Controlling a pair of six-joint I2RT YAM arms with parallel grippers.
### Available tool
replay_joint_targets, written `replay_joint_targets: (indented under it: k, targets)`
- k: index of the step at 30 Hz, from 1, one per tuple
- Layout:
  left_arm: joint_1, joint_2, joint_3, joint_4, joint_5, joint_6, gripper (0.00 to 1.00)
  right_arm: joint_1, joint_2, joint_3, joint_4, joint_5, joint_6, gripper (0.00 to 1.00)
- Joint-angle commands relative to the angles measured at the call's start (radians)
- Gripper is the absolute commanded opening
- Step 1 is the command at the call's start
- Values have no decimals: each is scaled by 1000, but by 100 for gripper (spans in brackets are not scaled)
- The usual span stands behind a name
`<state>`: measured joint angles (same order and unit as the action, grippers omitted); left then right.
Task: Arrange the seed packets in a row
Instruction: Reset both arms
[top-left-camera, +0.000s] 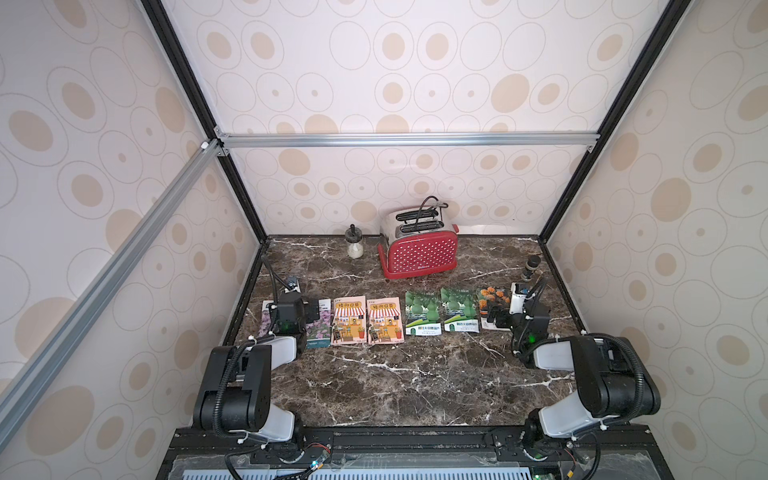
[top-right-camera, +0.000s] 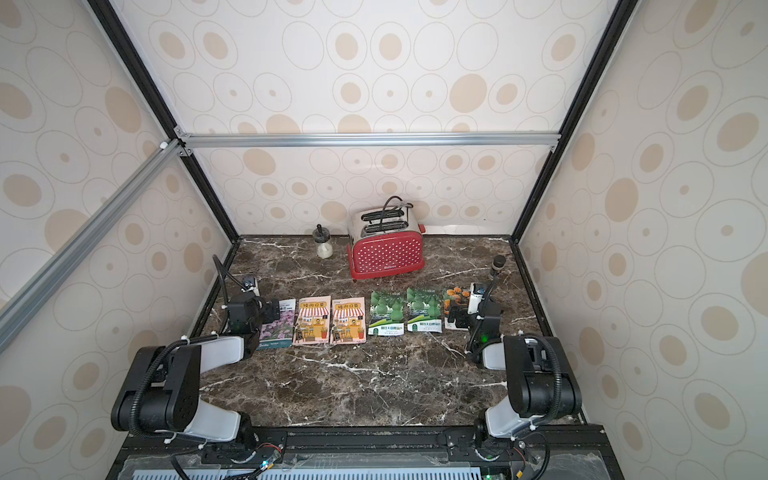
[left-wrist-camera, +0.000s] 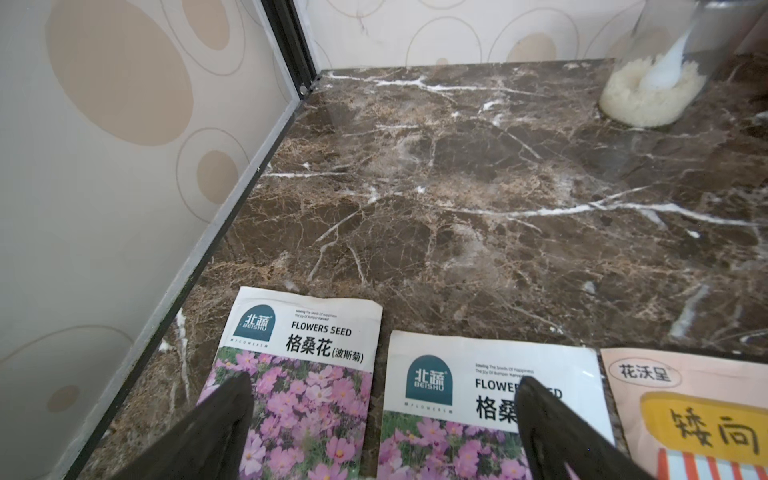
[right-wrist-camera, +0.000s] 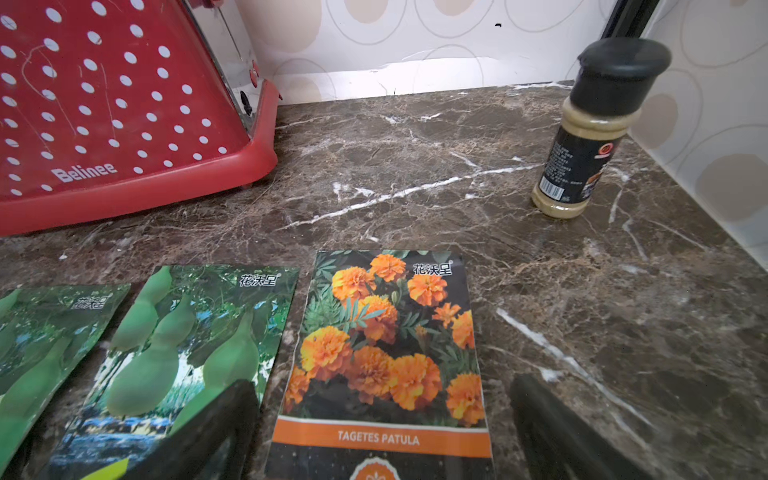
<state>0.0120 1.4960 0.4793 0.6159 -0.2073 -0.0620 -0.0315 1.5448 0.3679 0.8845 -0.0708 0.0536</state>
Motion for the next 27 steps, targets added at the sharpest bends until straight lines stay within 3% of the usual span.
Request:
replay_joint_targets:
  k: [1, 4, 10, 14, 17, 19, 20, 27]
  targets:
    - [-6, 15, -13, 118, 0, 19, 99, 7, -1, -1, 32, 18, -21, 99]
    - [-17, 52, -77, 283, -21, 34, 99, 7, 8, -8, 64, 16, -15, 99]
    - [-60, 40, -119, 343, -90, 62, 99, 9, 6, -11, 65, 14, -17, 99]
    - [-90, 52, -189, 488, -129, 89, 99, 8, 4, -85, 202, 66, -1, 99]
    - [-81, 50, -136, 387, -138, 71, 99, 9, 3, -44, 130, 50, -7, 99]
    - [-38, 52, -78, 273, -65, 41, 99, 17, 8, 21, 10, 16, -29, 100]
    - [-7, 50, -45, 201, -5, 20, 99, 48, 6, 34, -20, 75, -50, 100]
    - [9, 46, -51, 217, 22, 13, 99, 68, 10, 39, -28, 103, -69, 100]
